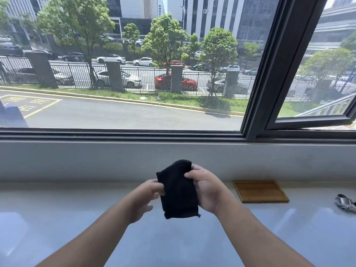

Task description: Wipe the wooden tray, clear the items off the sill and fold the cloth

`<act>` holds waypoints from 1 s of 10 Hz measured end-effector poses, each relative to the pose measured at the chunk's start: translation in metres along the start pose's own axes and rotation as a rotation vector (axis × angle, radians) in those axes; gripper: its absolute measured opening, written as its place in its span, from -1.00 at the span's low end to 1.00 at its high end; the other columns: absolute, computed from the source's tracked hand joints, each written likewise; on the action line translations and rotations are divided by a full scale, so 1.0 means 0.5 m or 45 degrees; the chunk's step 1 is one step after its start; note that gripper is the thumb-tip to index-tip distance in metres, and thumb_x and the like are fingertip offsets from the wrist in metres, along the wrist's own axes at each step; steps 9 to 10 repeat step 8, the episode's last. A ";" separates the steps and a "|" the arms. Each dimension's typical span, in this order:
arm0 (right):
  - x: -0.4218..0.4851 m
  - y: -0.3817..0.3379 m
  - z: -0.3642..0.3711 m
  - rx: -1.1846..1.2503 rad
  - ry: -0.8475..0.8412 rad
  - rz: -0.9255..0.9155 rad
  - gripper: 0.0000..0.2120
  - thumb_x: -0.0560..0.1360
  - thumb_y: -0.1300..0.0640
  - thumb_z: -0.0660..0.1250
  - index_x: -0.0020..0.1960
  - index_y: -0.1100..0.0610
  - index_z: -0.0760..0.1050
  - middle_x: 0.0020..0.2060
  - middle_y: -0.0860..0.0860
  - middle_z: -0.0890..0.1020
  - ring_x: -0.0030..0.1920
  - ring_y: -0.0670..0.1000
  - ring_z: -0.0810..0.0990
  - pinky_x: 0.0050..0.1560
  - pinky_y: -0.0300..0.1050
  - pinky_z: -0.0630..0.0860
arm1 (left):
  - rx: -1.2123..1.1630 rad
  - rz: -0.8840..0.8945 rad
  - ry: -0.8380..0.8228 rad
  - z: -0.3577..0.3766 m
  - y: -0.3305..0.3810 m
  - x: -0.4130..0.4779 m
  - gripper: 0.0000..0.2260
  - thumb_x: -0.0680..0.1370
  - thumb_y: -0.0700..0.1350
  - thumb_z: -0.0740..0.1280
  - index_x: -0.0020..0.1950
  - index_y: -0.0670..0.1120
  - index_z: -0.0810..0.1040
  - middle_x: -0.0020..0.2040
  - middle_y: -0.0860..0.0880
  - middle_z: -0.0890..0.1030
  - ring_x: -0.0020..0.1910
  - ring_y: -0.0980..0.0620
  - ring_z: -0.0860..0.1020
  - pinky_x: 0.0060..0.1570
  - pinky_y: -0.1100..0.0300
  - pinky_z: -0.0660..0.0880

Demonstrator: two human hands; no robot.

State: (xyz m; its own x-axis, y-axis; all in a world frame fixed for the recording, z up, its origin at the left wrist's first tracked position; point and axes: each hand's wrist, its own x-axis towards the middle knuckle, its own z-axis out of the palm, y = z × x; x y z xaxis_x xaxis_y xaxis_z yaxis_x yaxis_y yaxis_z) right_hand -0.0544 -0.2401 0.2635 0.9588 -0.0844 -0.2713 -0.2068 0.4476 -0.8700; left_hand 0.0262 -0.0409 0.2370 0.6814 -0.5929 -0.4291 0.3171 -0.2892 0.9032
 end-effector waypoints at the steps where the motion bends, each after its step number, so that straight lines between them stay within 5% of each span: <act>1: 0.018 0.018 -0.017 0.123 0.142 0.001 -0.73 0.68 0.21 0.23 0.35 0.13 0.52 0.15 0.23 0.74 0.05 0.22 0.74 0.16 0.31 0.64 | -0.150 0.055 0.005 0.007 -0.016 0.023 -0.71 0.47 -0.04 0.41 0.17 0.00 0.72 0.10 -0.04 0.76 0.05 -0.03 0.70 -0.01 0.03 0.60; 2: 0.030 0.085 -0.048 -0.085 0.213 0.141 -0.73 0.67 0.21 0.25 0.32 -0.02 0.51 0.15 0.10 0.76 0.08 0.17 0.77 0.08 0.32 0.69 | -0.054 0.045 0.304 0.023 -0.061 0.059 -0.78 0.56 -0.04 0.42 0.19 -0.06 0.64 0.06 -0.06 0.77 -0.05 -0.08 0.75 -0.22 0.02 0.64; 3: 0.036 0.189 -0.085 -0.458 0.321 0.275 -0.52 0.54 0.37 0.24 0.33 -0.09 0.46 0.17 0.09 0.70 0.12 0.20 0.73 0.13 0.34 0.67 | 0.125 -0.091 0.424 0.036 -0.167 0.084 -0.77 0.51 0.03 0.45 0.13 0.03 0.58 0.01 0.00 0.74 -0.06 -0.02 0.73 -0.25 0.08 0.63; 4: 0.046 0.315 -0.119 -0.684 0.383 0.412 -0.44 0.47 0.36 0.20 0.38 -0.07 0.44 0.09 0.07 0.71 0.08 0.15 0.73 0.13 0.25 0.68 | 0.239 -0.260 0.424 0.049 -0.312 0.104 -0.79 0.50 0.04 0.44 0.10 0.08 0.55 0.03 0.03 0.69 -0.03 0.02 0.70 -0.16 0.07 0.64; 5: 0.045 0.439 -0.153 -0.776 0.368 0.545 -0.36 0.48 0.33 0.19 0.49 -0.12 0.33 0.07 0.01 0.70 0.01 0.09 0.72 -0.17 -0.02 0.68 | 0.327 -0.404 0.400 0.062 -0.450 0.121 -0.75 0.51 0.01 0.43 0.16 0.04 0.52 0.05 0.04 0.67 -0.02 0.03 0.67 0.01 -0.02 0.67; 6: 0.028 0.536 -0.175 -1.232 0.357 0.456 -0.32 0.50 0.25 0.22 0.57 -0.13 0.25 0.26 -0.02 0.59 0.18 0.07 0.61 -0.03 -0.06 0.63 | 0.688 -0.378 0.371 0.073 -0.541 0.119 -0.52 0.49 0.03 0.39 0.40 0.10 0.40 0.22 0.10 0.53 0.03 0.06 0.59 -0.21 0.19 0.53; 7: 0.016 0.596 -0.190 -1.712 0.231 0.224 -0.42 0.58 0.16 0.24 0.58 -0.09 0.32 0.46 -0.05 0.47 0.41 0.03 0.42 0.27 -0.05 0.53 | 1.090 -0.173 0.326 0.073 -0.586 0.122 -0.46 0.52 0.05 0.35 0.51 0.14 0.38 0.36 0.07 0.45 0.18 0.07 0.53 -0.06 0.18 0.53; 8: 0.018 0.588 -0.185 -1.747 0.182 0.183 -0.54 0.65 0.00 0.23 0.54 -0.04 0.42 0.50 -0.07 0.47 0.47 0.00 0.39 0.37 -0.05 0.48 | 1.136 -0.120 0.300 0.070 -0.566 0.125 -0.49 0.56 0.12 0.33 0.53 0.13 0.40 0.40 0.08 0.46 0.28 0.07 0.50 0.13 0.10 0.56; 10: 0.018 0.588 -0.185 -1.747 0.182 0.183 -0.54 0.65 0.00 0.23 0.54 -0.04 0.42 0.50 -0.07 0.47 0.47 0.00 0.39 0.37 -0.05 0.48 | 1.136 -0.120 0.300 0.070 -0.566 0.125 -0.49 0.56 0.12 0.33 0.53 0.13 0.40 0.40 0.08 0.46 0.28 0.07 0.50 0.13 0.10 0.56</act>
